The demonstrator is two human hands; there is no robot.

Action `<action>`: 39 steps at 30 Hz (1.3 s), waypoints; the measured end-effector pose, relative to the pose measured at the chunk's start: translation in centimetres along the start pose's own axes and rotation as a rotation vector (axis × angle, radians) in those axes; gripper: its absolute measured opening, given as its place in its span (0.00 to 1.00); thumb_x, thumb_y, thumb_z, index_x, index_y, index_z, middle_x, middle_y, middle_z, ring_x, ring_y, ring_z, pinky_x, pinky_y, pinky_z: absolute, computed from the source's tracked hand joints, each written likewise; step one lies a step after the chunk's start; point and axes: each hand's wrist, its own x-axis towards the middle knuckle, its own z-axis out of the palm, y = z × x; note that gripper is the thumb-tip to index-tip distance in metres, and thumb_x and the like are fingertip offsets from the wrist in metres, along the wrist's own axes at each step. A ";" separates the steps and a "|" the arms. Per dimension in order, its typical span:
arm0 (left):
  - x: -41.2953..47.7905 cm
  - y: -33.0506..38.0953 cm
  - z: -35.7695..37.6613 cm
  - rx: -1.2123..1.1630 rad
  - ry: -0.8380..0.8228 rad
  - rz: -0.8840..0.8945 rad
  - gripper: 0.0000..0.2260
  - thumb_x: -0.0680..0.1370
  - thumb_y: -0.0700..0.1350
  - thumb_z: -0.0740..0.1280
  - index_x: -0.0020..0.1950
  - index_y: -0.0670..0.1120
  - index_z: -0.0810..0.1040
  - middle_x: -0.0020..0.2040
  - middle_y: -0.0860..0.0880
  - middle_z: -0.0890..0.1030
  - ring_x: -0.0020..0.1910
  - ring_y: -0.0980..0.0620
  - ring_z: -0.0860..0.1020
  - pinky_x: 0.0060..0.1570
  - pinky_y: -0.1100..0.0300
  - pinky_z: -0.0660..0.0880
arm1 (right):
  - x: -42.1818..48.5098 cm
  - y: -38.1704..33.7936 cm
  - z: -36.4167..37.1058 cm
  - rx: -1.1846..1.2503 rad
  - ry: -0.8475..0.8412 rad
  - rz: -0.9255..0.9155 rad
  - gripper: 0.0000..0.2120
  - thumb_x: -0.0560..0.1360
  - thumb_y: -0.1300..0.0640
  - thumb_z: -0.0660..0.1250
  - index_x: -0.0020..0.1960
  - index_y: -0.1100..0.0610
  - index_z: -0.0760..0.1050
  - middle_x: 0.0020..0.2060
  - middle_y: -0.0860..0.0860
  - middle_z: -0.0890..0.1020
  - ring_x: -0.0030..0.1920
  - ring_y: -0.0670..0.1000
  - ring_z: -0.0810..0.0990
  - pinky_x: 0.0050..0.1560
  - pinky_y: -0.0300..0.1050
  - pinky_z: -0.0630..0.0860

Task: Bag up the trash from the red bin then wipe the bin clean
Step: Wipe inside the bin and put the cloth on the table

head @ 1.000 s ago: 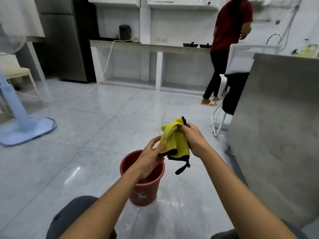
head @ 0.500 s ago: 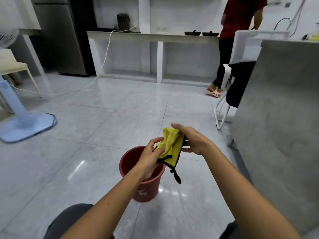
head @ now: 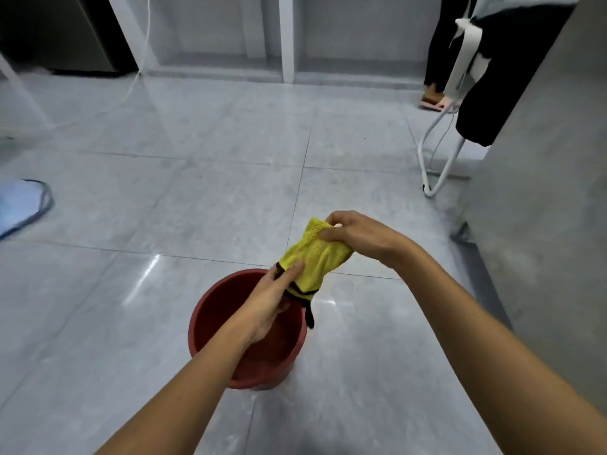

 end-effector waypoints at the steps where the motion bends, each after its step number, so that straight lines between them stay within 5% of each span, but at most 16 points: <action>1: 0.6 1.5 0.4 -0.019 -0.018 0.035 0.19 0.72 0.56 0.69 0.61 0.54 0.76 0.57 0.50 0.82 0.56 0.52 0.79 0.62 0.55 0.68 | 0.1 -1.3 -1.4 0.009 0.004 -0.024 0.04 0.78 0.57 0.64 0.49 0.57 0.75 0.40 0.52 0.81 0.39 0.50 0.79 0.39 0.42 0.76; 3: 0.9 5.6 1.8 -0.146 -0.063 0.135 0.23 0.72 0.51 0.71 0.65 0.48 0.74 0.60 0.47 0.81 0.61 0.48 0.78 0.64 0.54 0.69 | -0.1 -4.4 -4.7 0.090 0.001 -0.057 0.04 0.80 0.57 0.62 0.52 0.56 0.73 0.41 0.55 0.81 0.38 0.54 0.82 0.40 0.50 0.80; 6: 0.4 13.6 5.4 -0.306 -0.087 0.248 0.22 0.74 0.47 0.69 0.67 0.43 0.73 0.62 0.45 0.80 0.61 0.47 0.78 0.53 0.57 0.77 | -1.5 -9.9 -10.4 0.175 0.076 -0.082 0.03 0.81 0.57 0.61 0.52 0.54 0.72 0.42 0.53 0.82 0.38 0.51 0.83 0.39 0.53 0.81; 9: -1.4 22.7 10.3 -0.199 0.052 0.239 0.15 0.75 0.49 0.69 0.60 0.46 0.78 0.58 0.47 0.82 0.58 0.48 0.80 0.57 0.54 0.75 | -4.4 -15.7 -17.2 0.285 0.192 -0.081 0.05 0.80 0.61 0.62 0.55 0.56 0.71 0.40 0.51 0.81 0.35 0.45 0.82 0.34 0.44 0.80; 13: -4.6 34.0 18.1 -0.036 0.165 0.266 0.07 0.76 0.51 0.69 0.50 0.50 0.77 0.52 0.48 0.82 0.53 0.47 0.80 0.45 0.58 0.76 | -10.7 -22.7 -26.4 0.297 0.319 -0.028 0.15 0.78 0.66 0.60 0.60 0.51 0.66 0.40 0.52 0.76 0.37 0.50 0.75 0.37 0.45 0.75; 17: -8.6 43.1 28.3 0.022 -0.006 0.245 0.10 0.77 0.50 0.67 0.55 0.50 0.71 0.53 0.50 0.78 0.50 0.51 0.79 0.31 0.61 0.78 | -19.4 -28.5 -35.4 0.193 0.444 -0.014 0.17 0.75 0.70 0.57 0.47 0.48 0.70 0.38 0.52 0.73 0.34 0.48 0.68 0.35 0.42 0.65; 20: -12.2 46.9 36.3 0.132 -0.218 0.197 0.11 0.77 0.45 0.68 0.56 0.50 0.69 0.53 0.49 0.77 0.48 0.53 0.79 0.32 0.63 0.78 | -26.8 -30.0 -41.4 0.197 0.549 0.052 0.16 0.75 0.70 0.56 0.48 0.56 0.79 0.43 0.50 0.78 0.39 0.46 0.73 0.40 0.39 0.70; 22: -14.3 47.9 41.8 0.233 -0.338 0.186 0.15 0.76 0.42 0.70 0.58 0.48 0.68 0.55 0.47 0.77 0.51 0.50 0.79 0.36 0.63 0.78 | -32.0 -29.2 -44.5 0.211 0.641 0.109 0.19 0.73 0.71 0.56 0.56 0.58 0.79 0.49 0.52 0.77 0.40 0.45 0.75 0.40 0.35 0.73; 26: -17.5 45.1 50.7 0.415 -0.477 0.205 0.22 0.74 0.40 0.72 0.64 0.45 0.67 0.58 0.44 0.76 0.55 0.47 0.77 0.50 0.52 0.80 | -40.8 -23.7 -47.0 0.151 0.758 0.306 0.24 0.68 0.61 0.63 0.62 0.47 0.74 0.48 0.48 0.74 0.38 0.48 0.73 0.33 0.39 0.73; 29: -19.5 40.3 55.3 0.564 -0.568 0.214 0.30 0.73 0.40 0.72 0.71 0.50 0.63 0.61 0.46 0.74 0.57 0.45 0.77 0.56 0.49 0.77 | -45.6 -17.9 -46.2 0.221 0.889 0.449 0.29 0.71 0.64 0.62 0.71 0.49 0.69 0.50 0.46 0.73 0.40 0.48 0.75 0.34 0.41 0.75; 31: -20.2 37.4 57.4 0.607 -0.612 0.230 0.31 0.74 0.38 0.70 0.73 0.53 0.61 0.63 0.47 0.75 0.56 0.45 0.77 0.55 0.53 0.77 | -47.3 -14.6 -45.2 0.218 0.969 0.526 0.30 0.73 0.66 0.62 0.74 0.54 0.66 0.56 0.51 0.75 0.44 0.52 0.77 0.41 0.43 0.76; 34: -20.4 34.4 59.5 0.740 -0.561 0.295 0.30 0.75 0.40 0.68 0.74 0.54 0.61 0.63 0.45 0.76 0.54 0.44 0.77 0.48 0.58 0.75 | -48.4 -11.0 -44.0 0.078 1.017 0.631 0.26 0.76 0.65 0.61 0.74 0.60 0.65 0.70 0.58 0.67 0.66 0.55 0.72 0.61 0.36 0.66; 39: -19.9 32.0 59.6 1.527 -0.446 0.693 0.26 0.78 0.51 0.63 0.75 0.54 0.59 0.67 0.40 0.68 0.61 0.39 0.71 0.59 0.50 0.68 | -48.7 -8.7 -41.5 -0.218 0.906 0.716 0.24 0.79 0.61 0.55 0.75 0.57 0.63 0.73 0.58 0.64 0.69 0.60 0.67 0.68 0.48 0.66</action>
